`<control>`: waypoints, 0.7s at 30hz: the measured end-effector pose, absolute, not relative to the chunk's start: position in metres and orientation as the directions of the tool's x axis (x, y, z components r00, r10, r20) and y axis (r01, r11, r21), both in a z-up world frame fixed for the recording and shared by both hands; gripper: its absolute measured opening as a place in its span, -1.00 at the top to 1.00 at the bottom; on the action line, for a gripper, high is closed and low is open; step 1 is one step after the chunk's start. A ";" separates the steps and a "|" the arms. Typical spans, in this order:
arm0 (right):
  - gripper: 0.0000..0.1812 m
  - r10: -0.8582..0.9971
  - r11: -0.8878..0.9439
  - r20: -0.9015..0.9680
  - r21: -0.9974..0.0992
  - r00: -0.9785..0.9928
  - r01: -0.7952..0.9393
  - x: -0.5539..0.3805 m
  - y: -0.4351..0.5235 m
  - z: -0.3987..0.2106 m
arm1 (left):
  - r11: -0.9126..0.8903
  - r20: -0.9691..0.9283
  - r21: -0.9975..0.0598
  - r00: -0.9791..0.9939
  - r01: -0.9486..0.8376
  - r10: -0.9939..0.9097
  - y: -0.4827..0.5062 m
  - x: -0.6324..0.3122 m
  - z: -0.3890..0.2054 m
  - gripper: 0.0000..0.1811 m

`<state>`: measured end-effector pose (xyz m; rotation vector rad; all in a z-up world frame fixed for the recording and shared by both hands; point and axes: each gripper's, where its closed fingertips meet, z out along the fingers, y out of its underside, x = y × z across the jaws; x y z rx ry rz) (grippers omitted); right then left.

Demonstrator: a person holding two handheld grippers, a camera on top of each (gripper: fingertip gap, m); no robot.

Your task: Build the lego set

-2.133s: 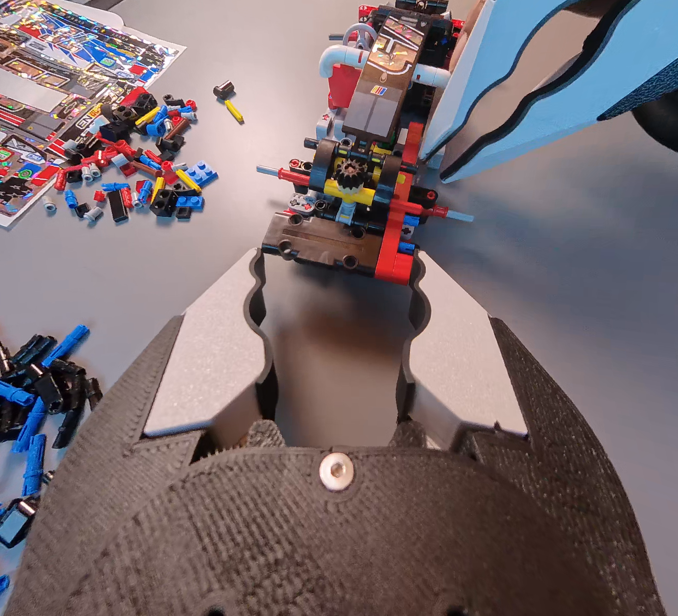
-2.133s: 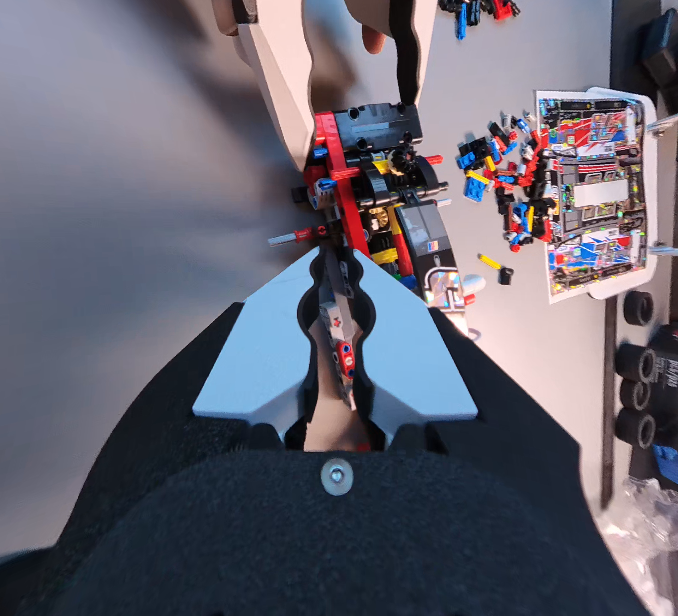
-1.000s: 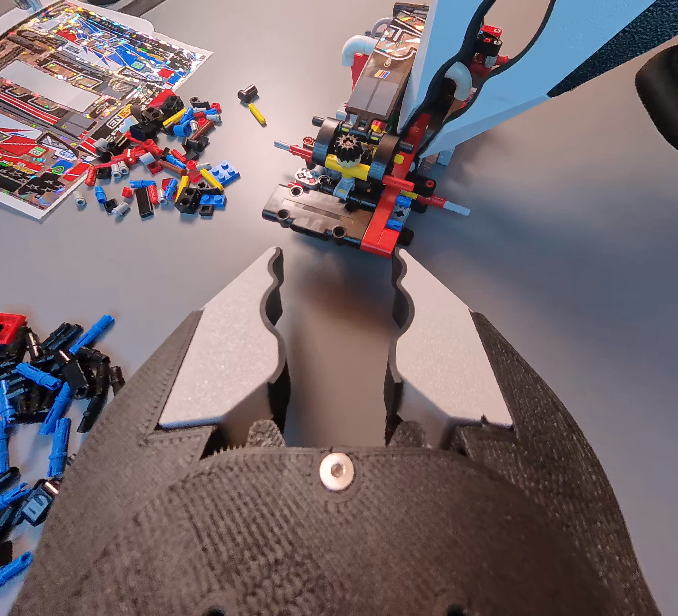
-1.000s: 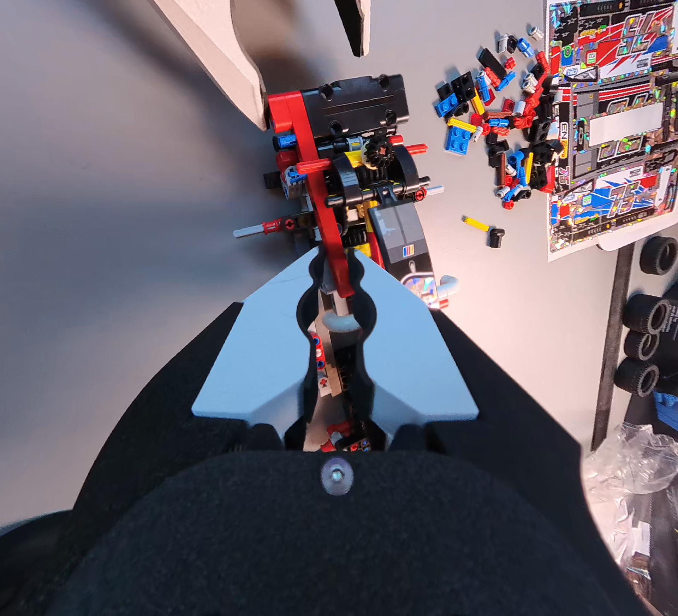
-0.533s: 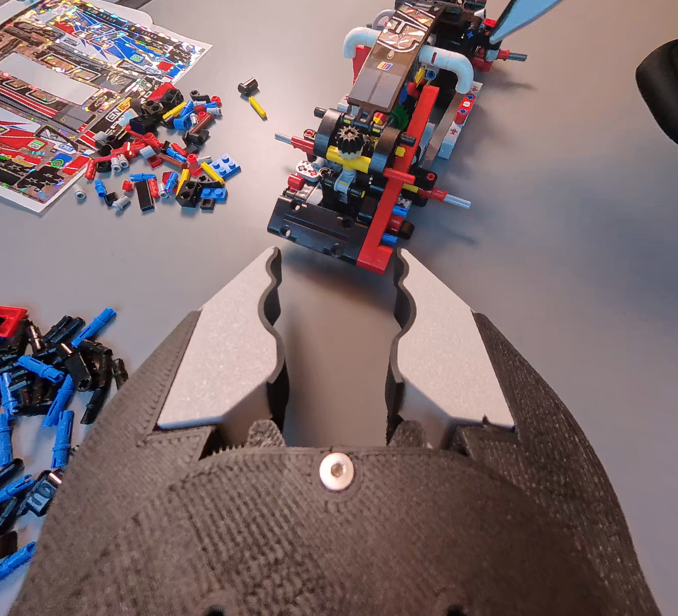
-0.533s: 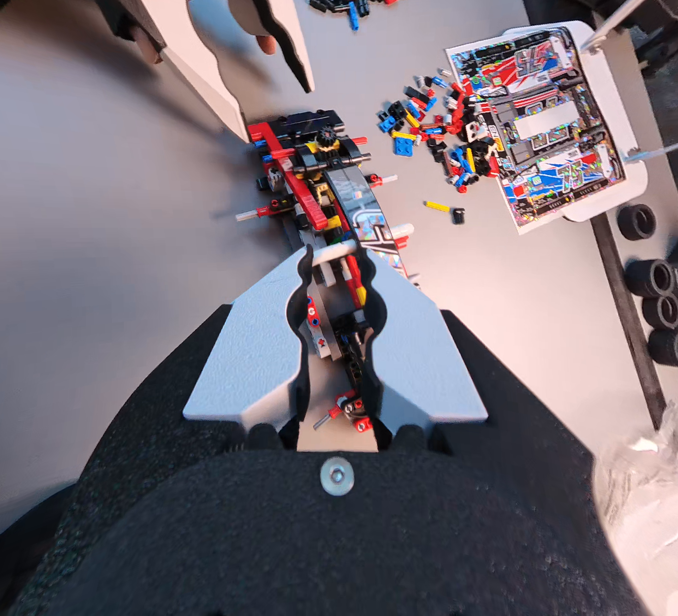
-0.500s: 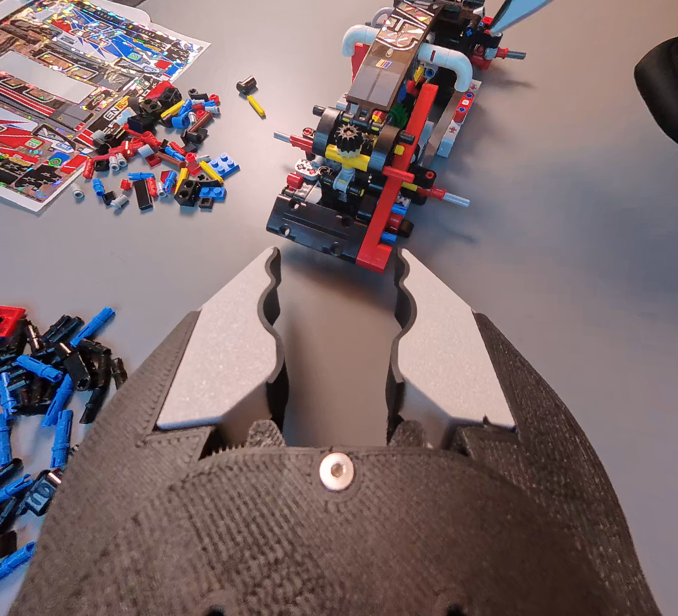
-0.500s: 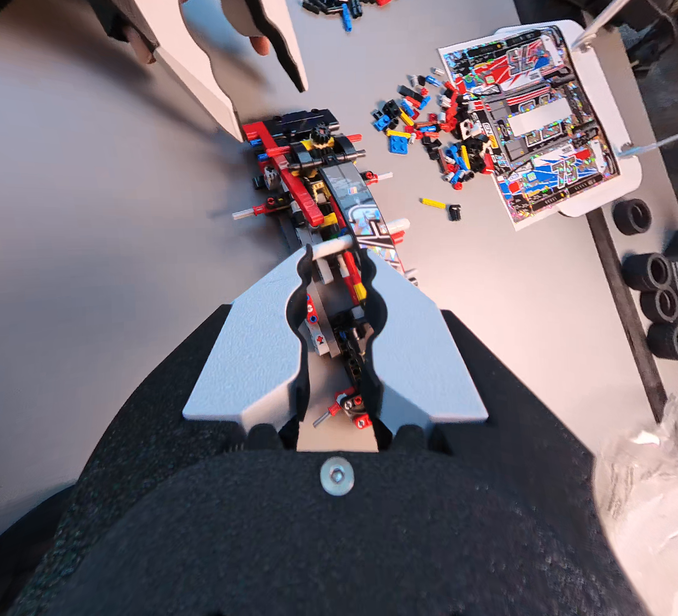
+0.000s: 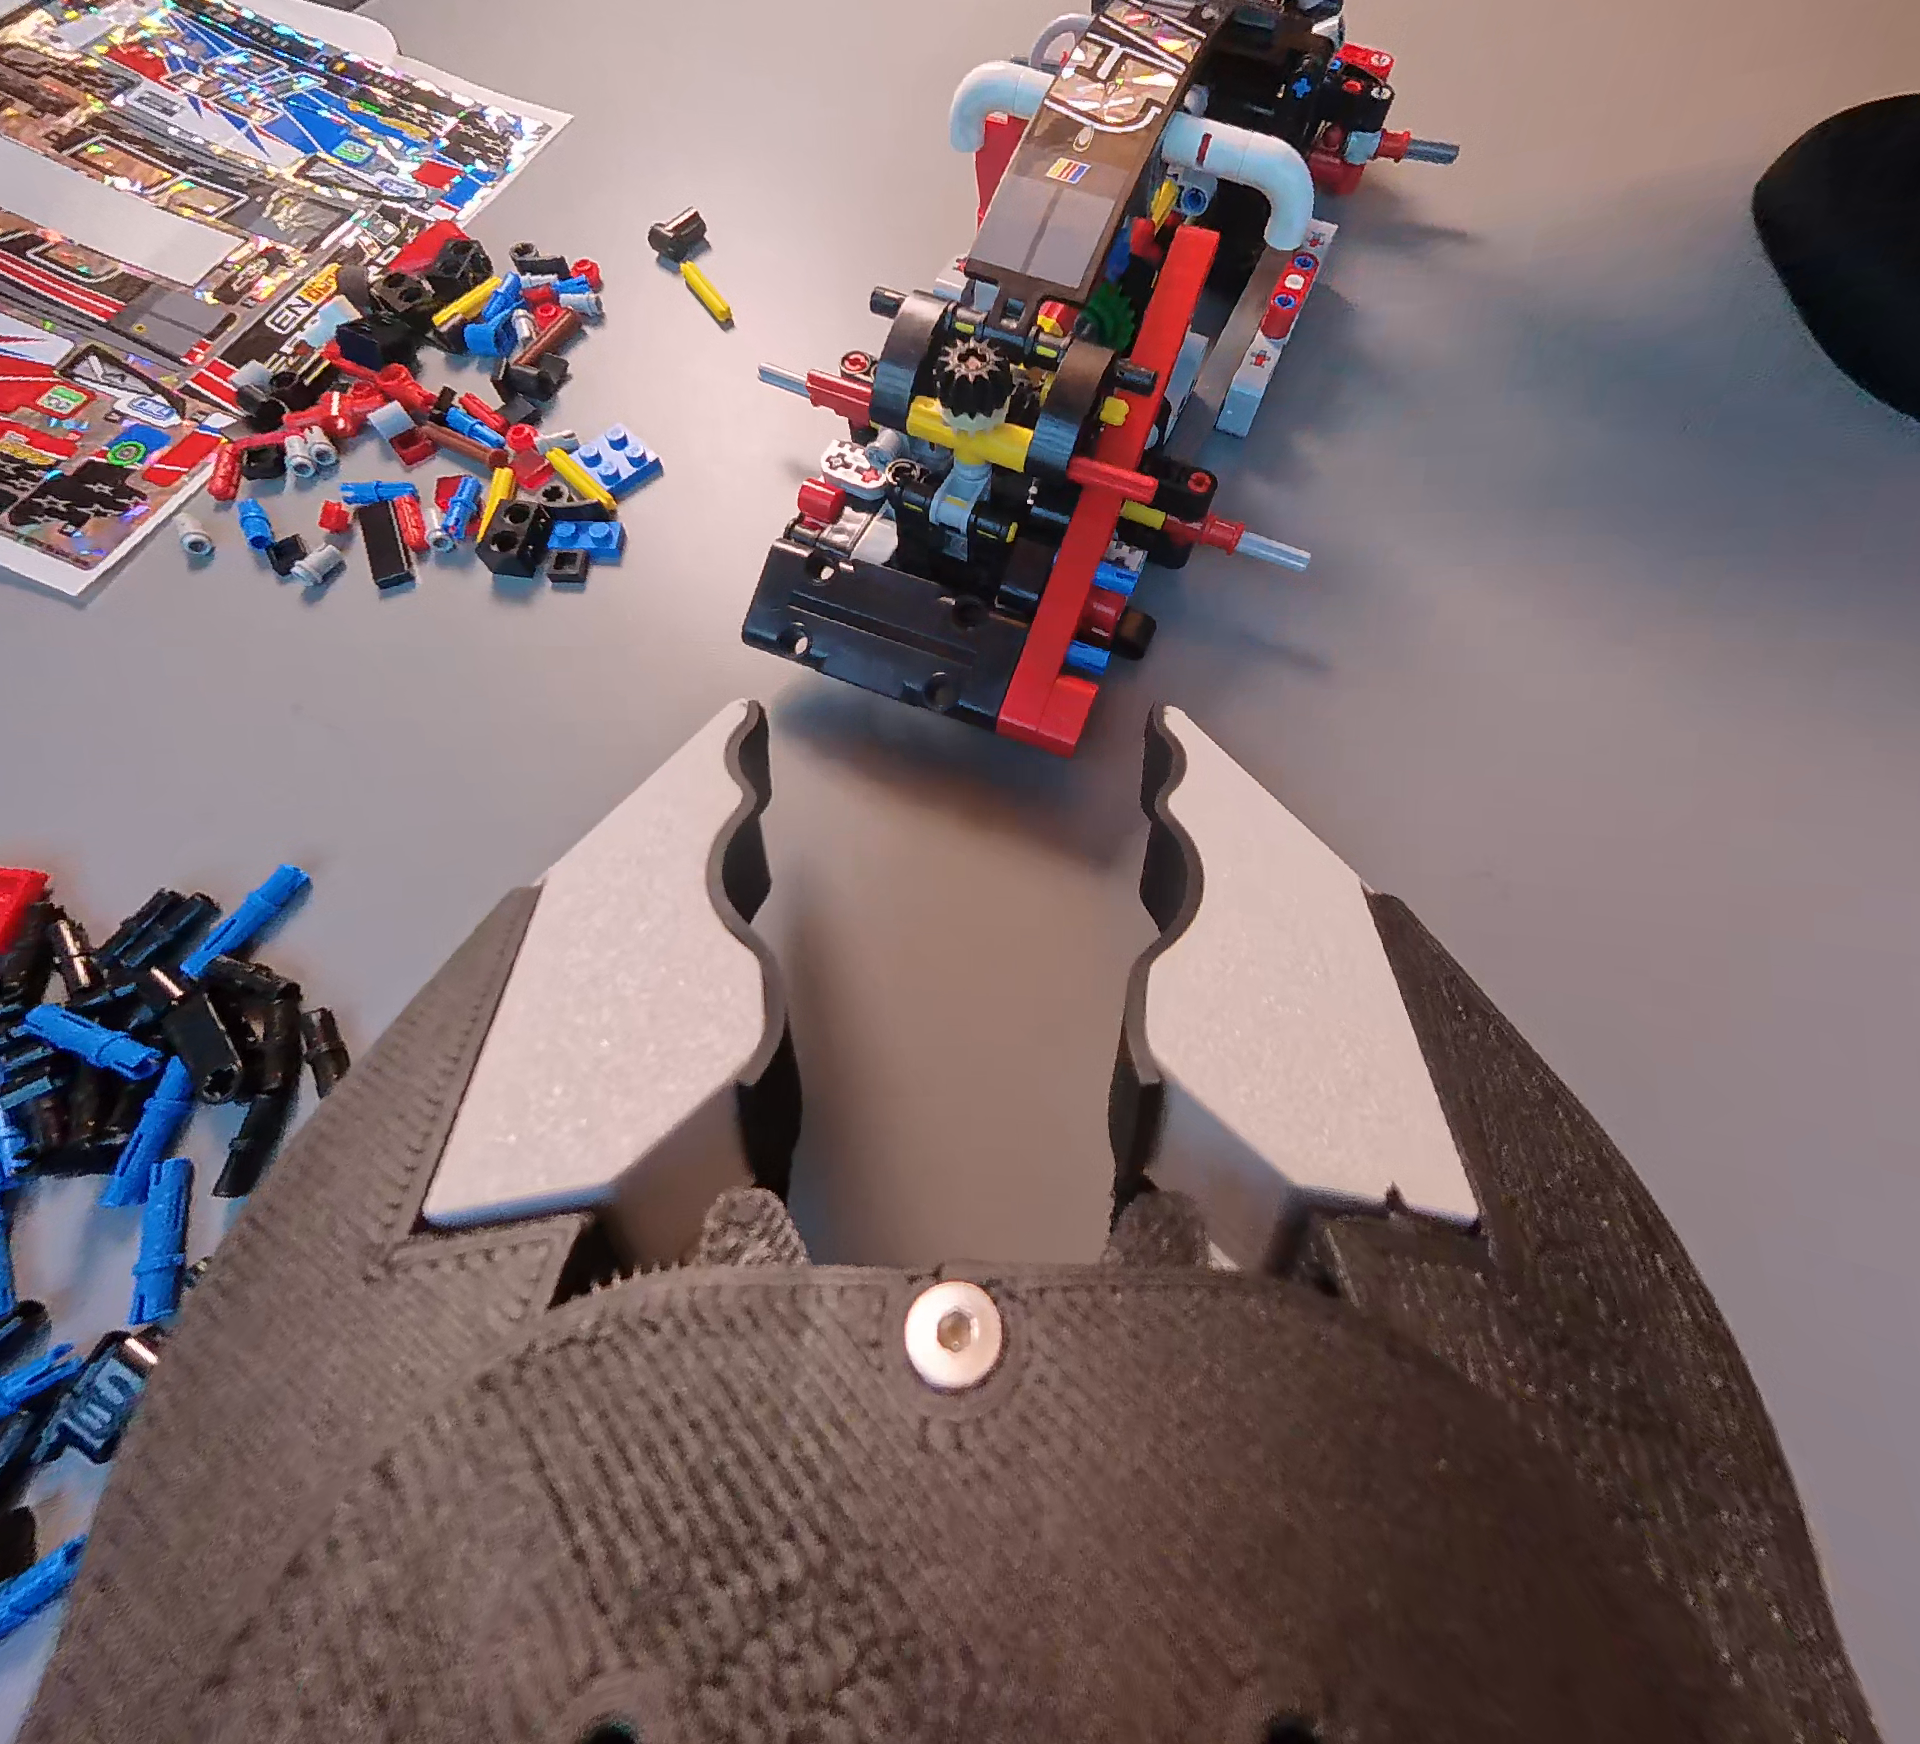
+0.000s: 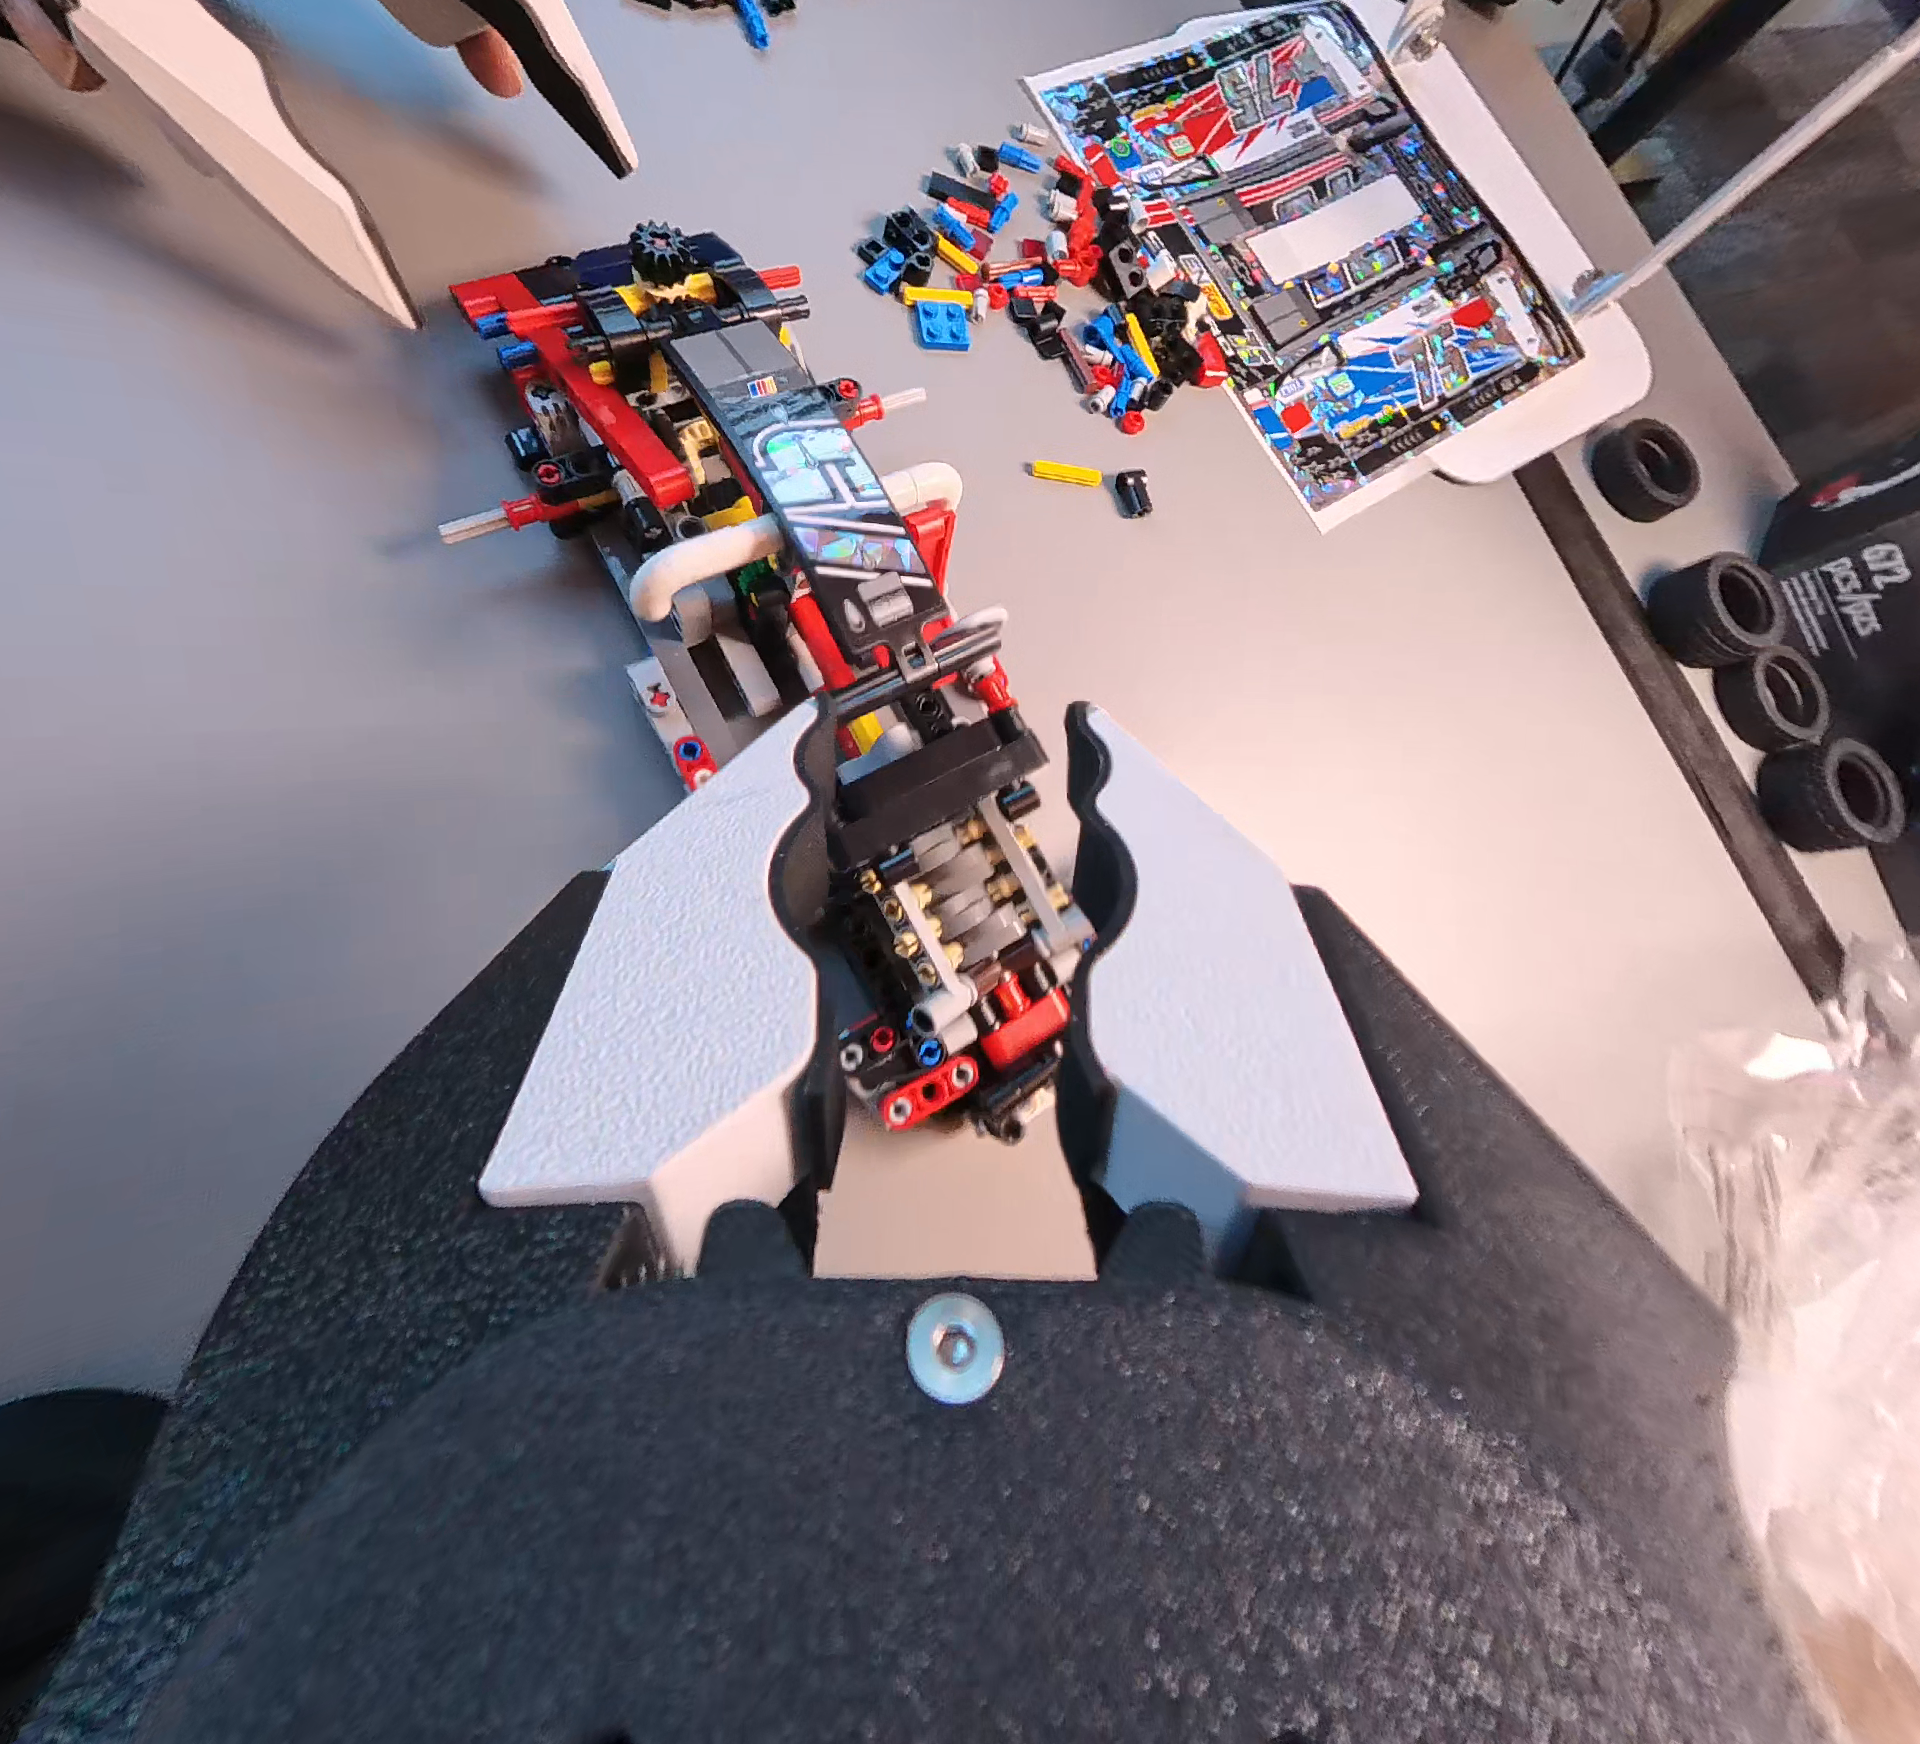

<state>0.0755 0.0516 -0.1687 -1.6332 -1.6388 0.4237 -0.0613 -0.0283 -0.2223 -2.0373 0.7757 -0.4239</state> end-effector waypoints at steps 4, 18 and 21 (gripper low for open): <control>0.54 0.949 0.226 0.314 -0.649 -0.015 0.727 0.052 0.046 -0.177 | -0.404 0.006 -0.841 0.740 -0.361 -0.673 -0.029 -0.061 -0.221 0.19; 0.77 0.652 0.753 0.410 -0.259 -0.637 0.605 0.023 0.042 -0.201 | -0.394 0.025 -0.839 0.699 -0.374 -0.715 -0.037 -0.063 -0.220 0.07; 0.77 0.449 0.887 0.468 -0.128 -0.761 0.444 0.020 0.047 -0.200 | -0.390 0.051 -0.833 0.646 -0.394 -0.762 -0.047 -0.053 -0.224 0.04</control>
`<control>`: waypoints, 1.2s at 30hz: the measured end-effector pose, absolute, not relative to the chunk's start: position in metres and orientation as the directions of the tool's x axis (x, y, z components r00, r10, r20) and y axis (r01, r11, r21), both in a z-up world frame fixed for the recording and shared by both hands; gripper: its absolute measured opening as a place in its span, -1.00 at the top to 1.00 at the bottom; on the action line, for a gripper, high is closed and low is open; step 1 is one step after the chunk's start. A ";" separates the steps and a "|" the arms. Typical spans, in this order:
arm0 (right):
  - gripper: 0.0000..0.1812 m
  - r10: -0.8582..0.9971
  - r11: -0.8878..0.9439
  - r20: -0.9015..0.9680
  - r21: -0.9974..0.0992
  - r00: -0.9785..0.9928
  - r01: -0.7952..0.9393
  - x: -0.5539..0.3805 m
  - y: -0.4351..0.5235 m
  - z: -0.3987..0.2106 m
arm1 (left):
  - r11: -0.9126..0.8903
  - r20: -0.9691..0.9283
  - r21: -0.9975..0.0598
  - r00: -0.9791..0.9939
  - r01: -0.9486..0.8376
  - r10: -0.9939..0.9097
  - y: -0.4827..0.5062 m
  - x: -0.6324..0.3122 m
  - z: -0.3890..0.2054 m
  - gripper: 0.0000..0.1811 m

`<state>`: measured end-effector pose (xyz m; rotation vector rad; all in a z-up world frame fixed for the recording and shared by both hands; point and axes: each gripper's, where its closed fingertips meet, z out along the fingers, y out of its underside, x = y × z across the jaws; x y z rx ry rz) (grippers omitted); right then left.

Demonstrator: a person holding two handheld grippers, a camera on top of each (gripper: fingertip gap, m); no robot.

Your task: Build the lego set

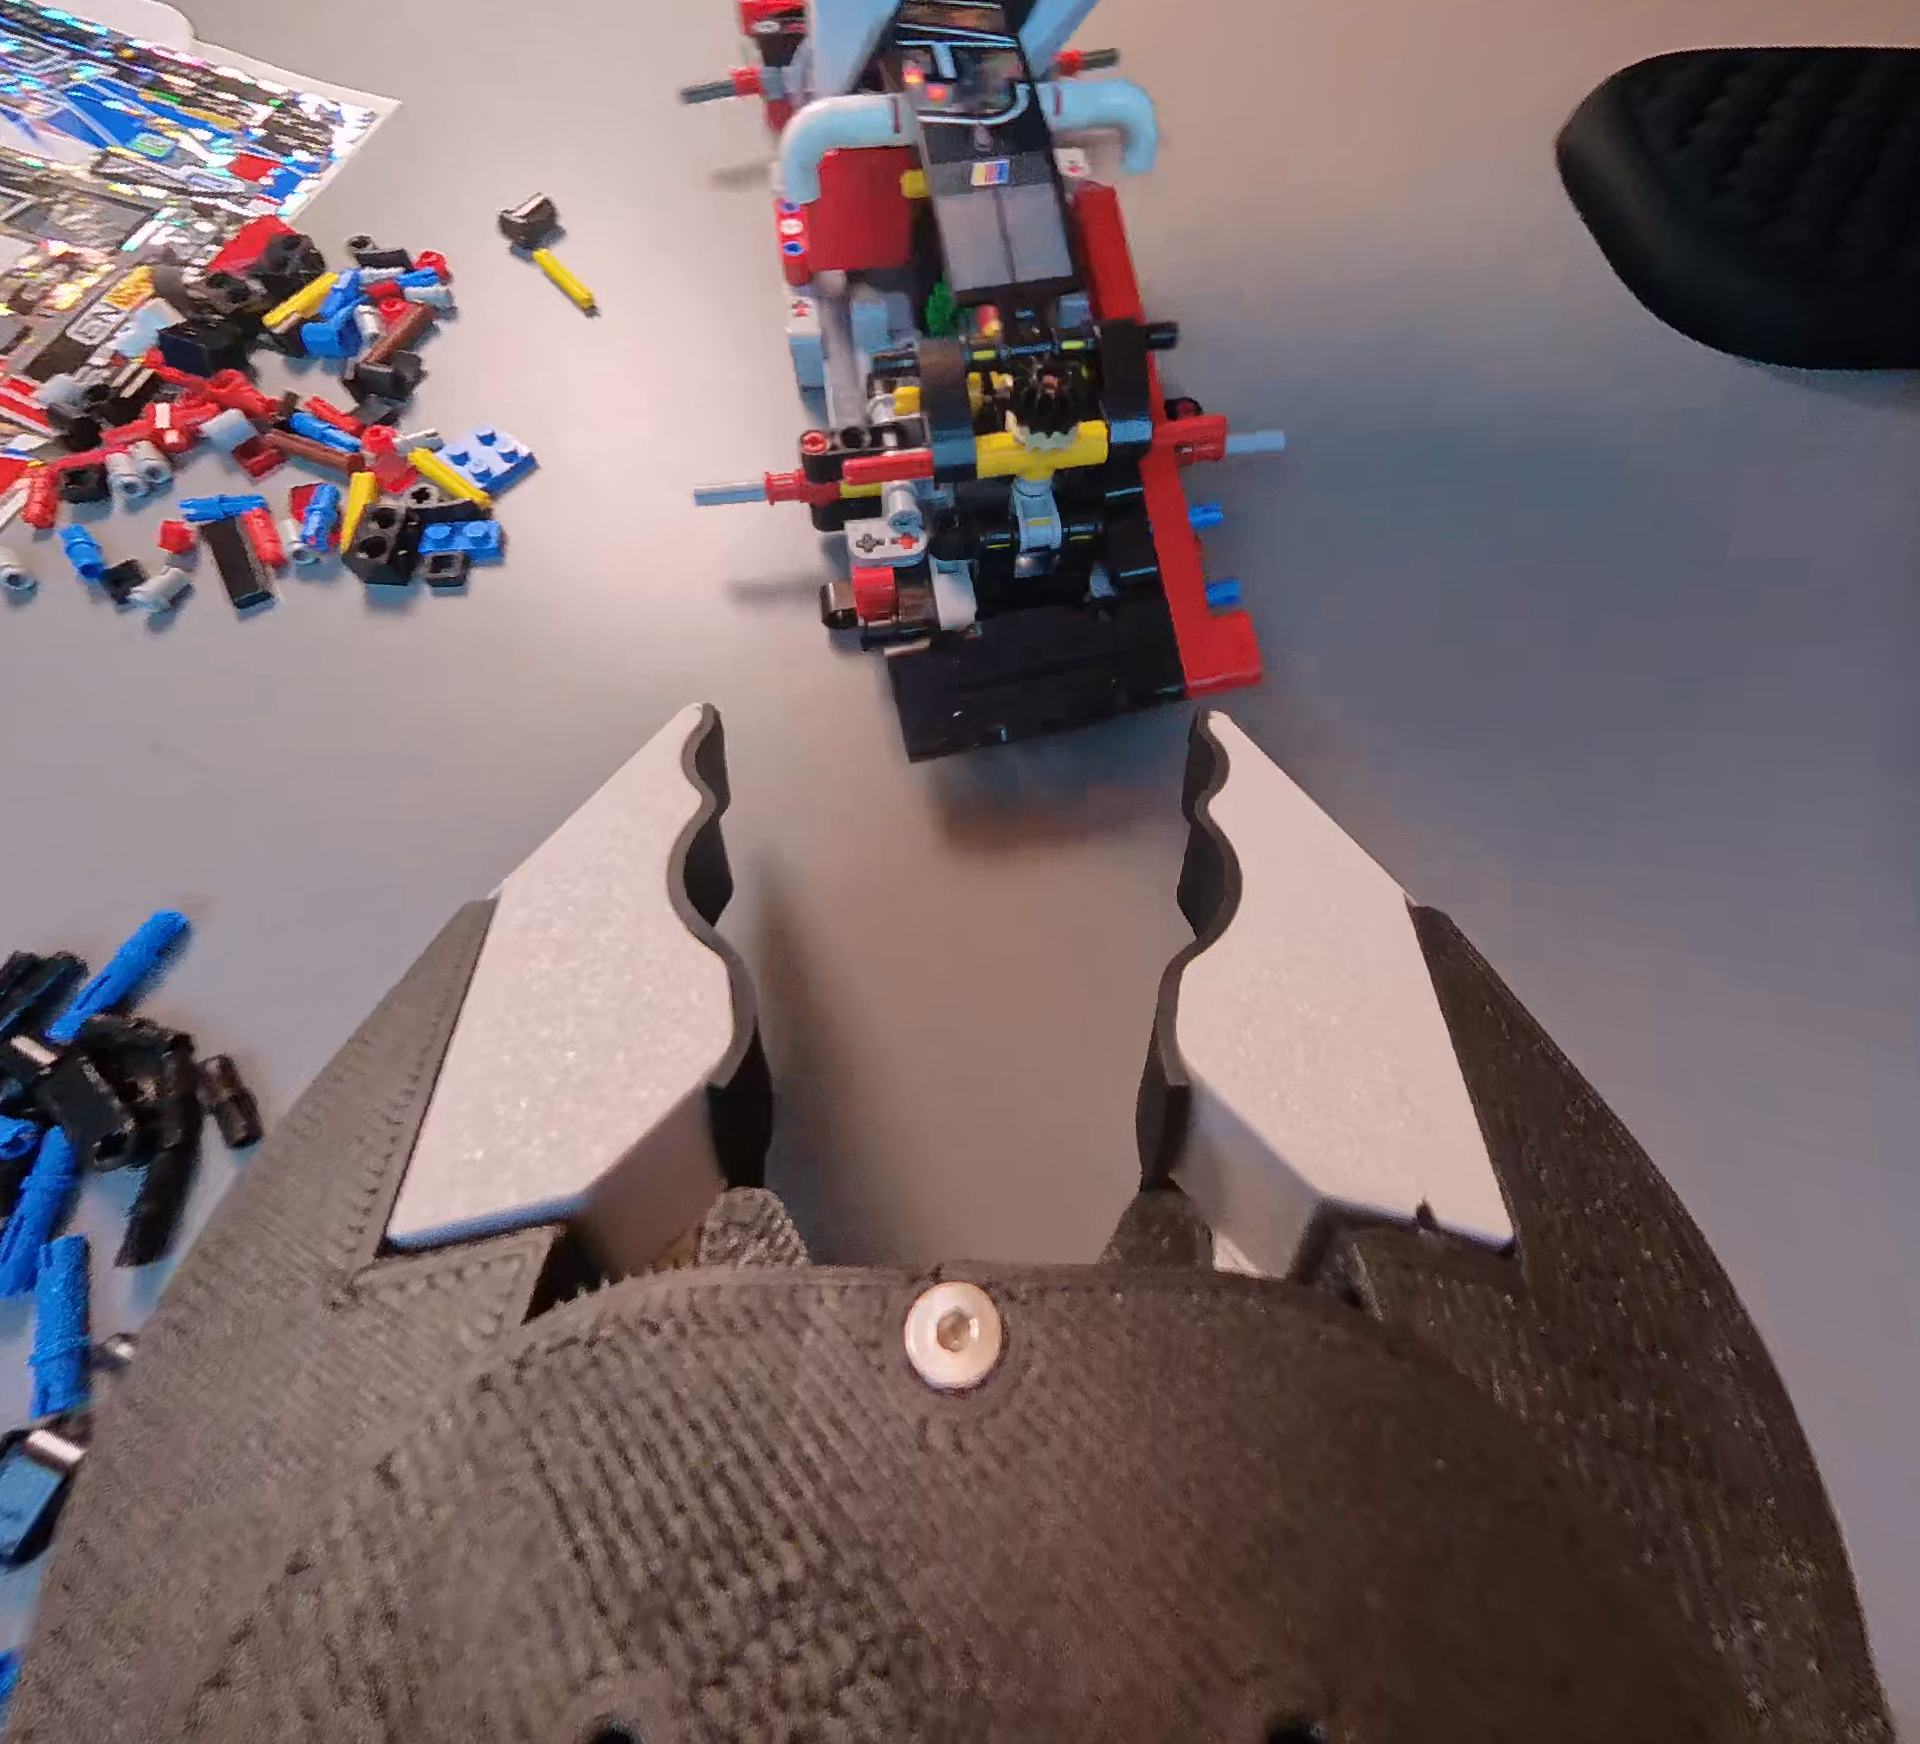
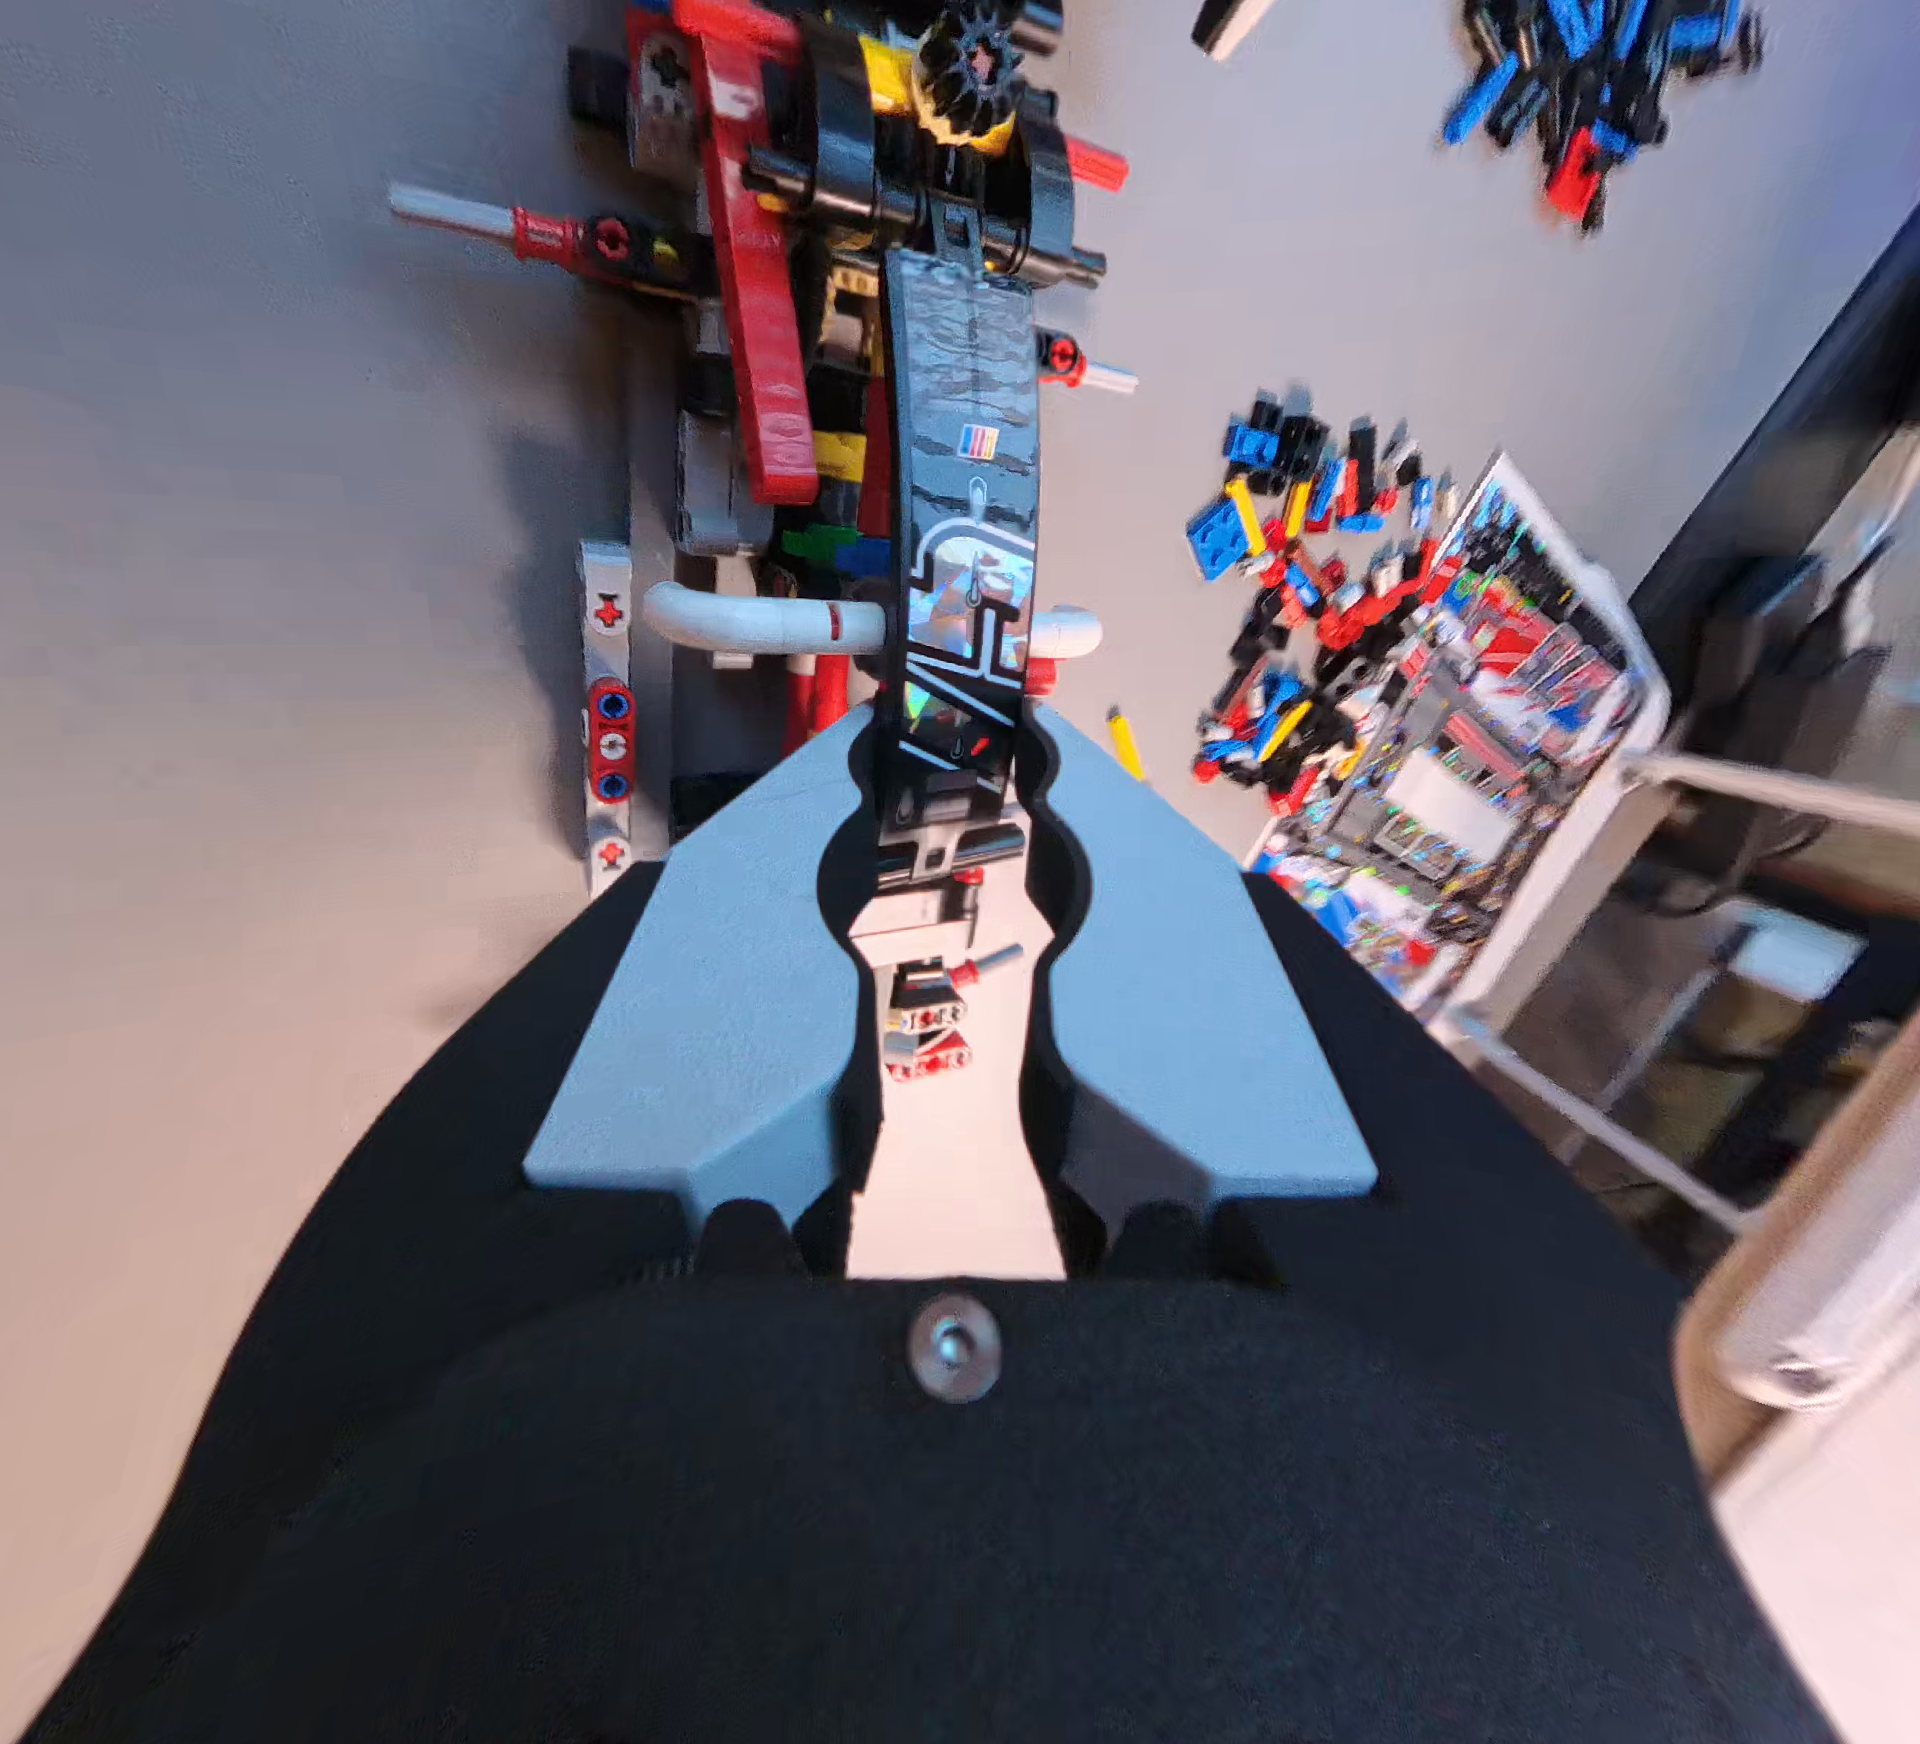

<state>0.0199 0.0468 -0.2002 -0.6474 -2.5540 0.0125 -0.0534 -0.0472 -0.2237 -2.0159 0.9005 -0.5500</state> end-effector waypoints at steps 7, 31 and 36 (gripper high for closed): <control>0.43 0.220 0.948 0.531 0.082 -0.818 0.308 0.027 0.053 -0.181 | -0.326 0.003 -0.814 0.558 -0.480 -0.830 -0.062 -0.033 -0.229 0.03; 0.63 0.962 0.057 0.198 -0.821 0.189 0.569 0.058 -0.038 -0.205 | -0.188 -0.134 -0.802 0.479 -0.566 -0.868 -0.064 -0.035 -0.225 0.82; 0.61 0.980 0.016 0.123 -0.830 0.155 0.558 0.048 -0.046 -0.207 | -0.147 -0.101 -0.840 0.416 -0.522 -0.904 -0.080 -0.025 -0.214 0.85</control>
